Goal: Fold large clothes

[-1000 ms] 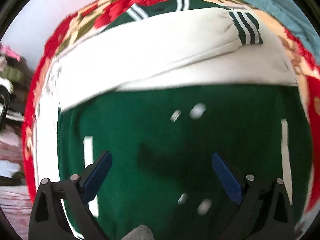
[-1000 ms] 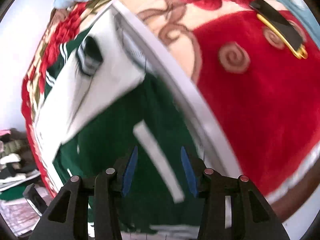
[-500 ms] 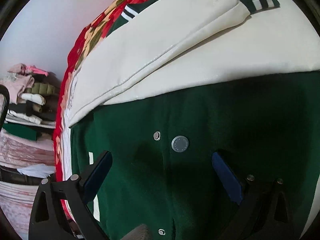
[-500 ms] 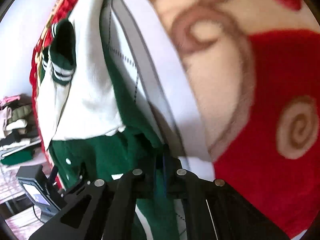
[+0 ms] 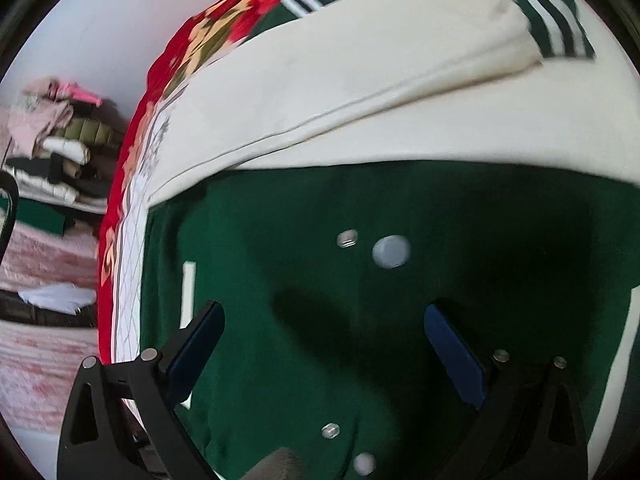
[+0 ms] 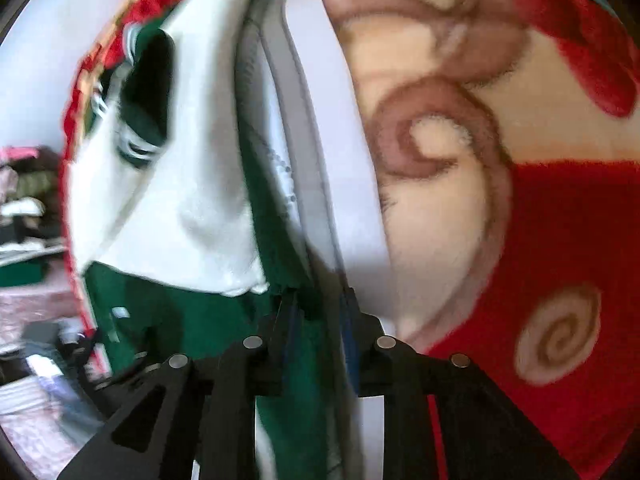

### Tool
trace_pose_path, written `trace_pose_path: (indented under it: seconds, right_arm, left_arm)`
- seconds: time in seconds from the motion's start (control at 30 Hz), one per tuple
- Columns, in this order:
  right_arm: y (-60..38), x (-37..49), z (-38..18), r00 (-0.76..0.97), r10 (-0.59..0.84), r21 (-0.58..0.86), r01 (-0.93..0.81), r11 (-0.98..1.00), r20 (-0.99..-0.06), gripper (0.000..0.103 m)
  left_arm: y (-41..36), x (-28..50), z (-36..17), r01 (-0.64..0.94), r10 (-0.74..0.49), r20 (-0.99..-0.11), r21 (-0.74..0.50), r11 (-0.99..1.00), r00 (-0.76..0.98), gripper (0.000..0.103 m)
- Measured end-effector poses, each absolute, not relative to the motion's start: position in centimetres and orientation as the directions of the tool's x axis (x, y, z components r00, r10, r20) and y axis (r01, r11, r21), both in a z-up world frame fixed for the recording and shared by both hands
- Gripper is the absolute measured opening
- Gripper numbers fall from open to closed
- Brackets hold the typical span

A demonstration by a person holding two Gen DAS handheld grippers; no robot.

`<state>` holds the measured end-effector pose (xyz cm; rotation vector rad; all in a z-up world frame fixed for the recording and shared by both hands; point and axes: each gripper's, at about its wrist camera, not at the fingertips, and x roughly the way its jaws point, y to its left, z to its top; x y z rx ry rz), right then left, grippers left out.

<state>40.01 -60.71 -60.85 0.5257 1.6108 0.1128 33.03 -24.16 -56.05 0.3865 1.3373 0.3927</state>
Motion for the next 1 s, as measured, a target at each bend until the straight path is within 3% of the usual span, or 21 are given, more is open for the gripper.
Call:
trace_pose_path:
  seconds: [0.13, 0.3, 0.47, 0.63, 0.77, 0.9, 0.97, 1.0]
  right_arm:
    - [-59.2, 40.1, -58.5, -0.04, 0.297, 0.277, 0.26, 0.925, -0.954, 0.014]
    - [-56.4, 38.7, -54.1, 0.03, 0.295, 0.293, 0.267, 0.918, -0.955, 0.039]
    - [-52.2, 38.9, -53.6, 0.017, 0.249, 0.245, 0.262, 0.934, -0.968, 0.04]
    - [-49.3, 39.7, -53.7, 0.008, 0.188, 0.183, 0.28, 0.942, -0.982, 0.04]
    - [-48.5, 39.6, -54.2, -0.009, 0.181, 0.167, 0.344, 0.924, -0.983, 0.04]
    - [-47.7, 39.3, -54.4, -0.018, 0.165, 0.144, 0.398, 0.906, -0.986, 0.04]
    - [-47.3, 38.9, -54.4, -0.03, 0.17, 0.142, 0.422, 0.895, -0.985, 0.04]
    - [-46.7, 38.8, -54.5, -0.036, 0.168, 0.137, 0.428, 0.893, -0.985, 0.04]
  left_arm:
    - [-20.1, 32.6, -53.0, -0.142, 0.512, -0.836, 0.493, 0.858, 0.197, 0.103]
    - [-9.8, 33.8, -51.8, -0.288, 0.636, -0.756, 0.581, 0.761, 0.155, 0.103]
    - [0.7, 37.9, -55.3, -0.338, 0.711, -0.698, 0.65, 0.68, 0.087, 0.103]
    - [4.3, 41.4, -59.7, -0.213, 0.628, -0.774, 0.601, 0.77, 0.086, 0.103]
    - [5.3, 40.8, -59.3, -0.197, 0.529, -0.837, 0.501, 0.843, 0.137, 0.099]
    - [7.3, 39.8, -58.6, -0.216, 0.324, -0.933, 0.287, 0.933, 0.158, 0.085]
    - [7.6, 39.4, -58.7, -0.197, 0.206, -0.965, 0.172, 0.965, 0.165, 0.084]
    - [7.5, 39.2, -59.0, -0.195, 0.168, -0.972, 0.135, 0.971, 0.165, 0.078]
